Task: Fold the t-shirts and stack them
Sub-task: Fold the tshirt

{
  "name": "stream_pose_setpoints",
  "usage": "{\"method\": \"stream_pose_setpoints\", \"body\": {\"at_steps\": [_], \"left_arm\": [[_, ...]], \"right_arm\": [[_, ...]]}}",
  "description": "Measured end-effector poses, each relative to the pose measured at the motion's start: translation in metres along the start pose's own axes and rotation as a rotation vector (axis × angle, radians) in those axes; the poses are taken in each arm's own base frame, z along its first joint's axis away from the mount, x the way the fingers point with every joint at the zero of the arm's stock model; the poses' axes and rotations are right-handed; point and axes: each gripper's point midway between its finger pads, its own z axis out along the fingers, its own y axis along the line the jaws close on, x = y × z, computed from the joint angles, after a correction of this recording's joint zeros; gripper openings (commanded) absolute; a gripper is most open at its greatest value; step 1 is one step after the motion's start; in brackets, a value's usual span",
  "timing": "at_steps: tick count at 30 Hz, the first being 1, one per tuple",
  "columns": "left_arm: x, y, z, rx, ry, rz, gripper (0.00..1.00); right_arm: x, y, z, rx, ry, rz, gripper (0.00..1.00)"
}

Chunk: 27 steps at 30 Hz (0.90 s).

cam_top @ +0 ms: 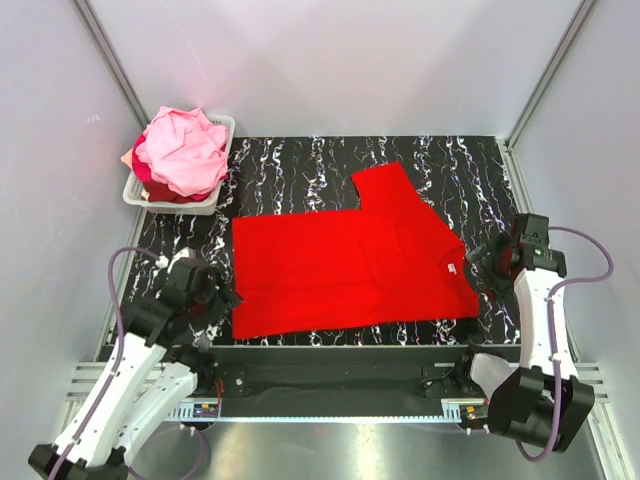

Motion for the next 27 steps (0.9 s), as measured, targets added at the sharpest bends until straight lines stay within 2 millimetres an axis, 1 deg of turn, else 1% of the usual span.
{"method": "stream_pose_setpoints", "body": {"at_steps": [1,2,4,6,9,12,14,15,18,21,22,23,24,25,27], "left_arm": [[0.001,0.002,-0.005,0.006,-0.001,0.002,0.77],[0.001,0.002,-0.012,0.015,-0.005,0.011,0.82],[-0.004,0.0,-0.026,0.041,-0.029,0.037,0.83],[-0.015,-0.007,-0.041,0.071,-0.066,0.076,0.86],[-0.032,-0.015,-0.055,0.096,-0.131,0.145,0.86],[-0.038,-0.018,-0.053,0.089,-0.142,0.202,0.86],[-0.041,-0.019,-0.049,0.076,-0.141,0.242,0.86],[-0.044,-0.02,-0.047,0.071,-0.143,0.257,0.86],[-0.049,-0.023,-0.045,0.074,-0.16,0.288,0.86],[-0.054,-0.03,-0.047,0.106,-0.19,0.305,0.87],[-0.056,-0.032,-0.048,0.117,-0.2,0.309,0.87],[-0.057,-0.034,-0.049,0.126,-0.209,0.312,0.87],[-0.058,-0.035,-0.049,0.132,-0.215,0.315,0.87],[-0.058,-0.036,-0.049,0.135,-0.216,0.317,0.87],[-0.059,-0.037,-0.049,0.141,-0.22,0.322,0.86]], "right_arm": [[0.0,0.0,-0.002,-0.005,-0.007,-0.002,0.87],[-0.001,0.0,-0.004,-0.007,-0.014,0.0,0.88],[-0.004,0.004,-0.008,-0.02,-0.024,-0.003,0.88],[-0.009,0.014,-0.01,-0.058,-0.036,-0.006,0.88],[-0.019,0.041,-0.009,-0.148,-0.025,-0.017,0.88],[-0.04,0.08,0.003,-0.181,0.008,-0.066,0.9],[-0.058,0.118,0.019,-0.202,0.028,-0.129,0.91],[-0.065,0.133,0.027,-0.206,0.038,-0.153,0.91],[-0.094,0.193,0.061,-0.274,0.056,-0.224,0.91],[-0.118,0.25,0.099,-0.381,0.078,-0.268,0.9],[-0.124,0.264,0.113,-0.409,0.083,-0.279,0.89],[-0.133,0.284,0.131,-0.446,0.087,-0.291,0.9],[-0.138,0.296,0.144,-0.471,0.088,-0.3,0.9],[-0.142,0.308,0.161,-0.495,0.092,-0.306,0.89],[-0.148,0.327,0.19,-0.535,0.091,-0.318,0.89]]}}
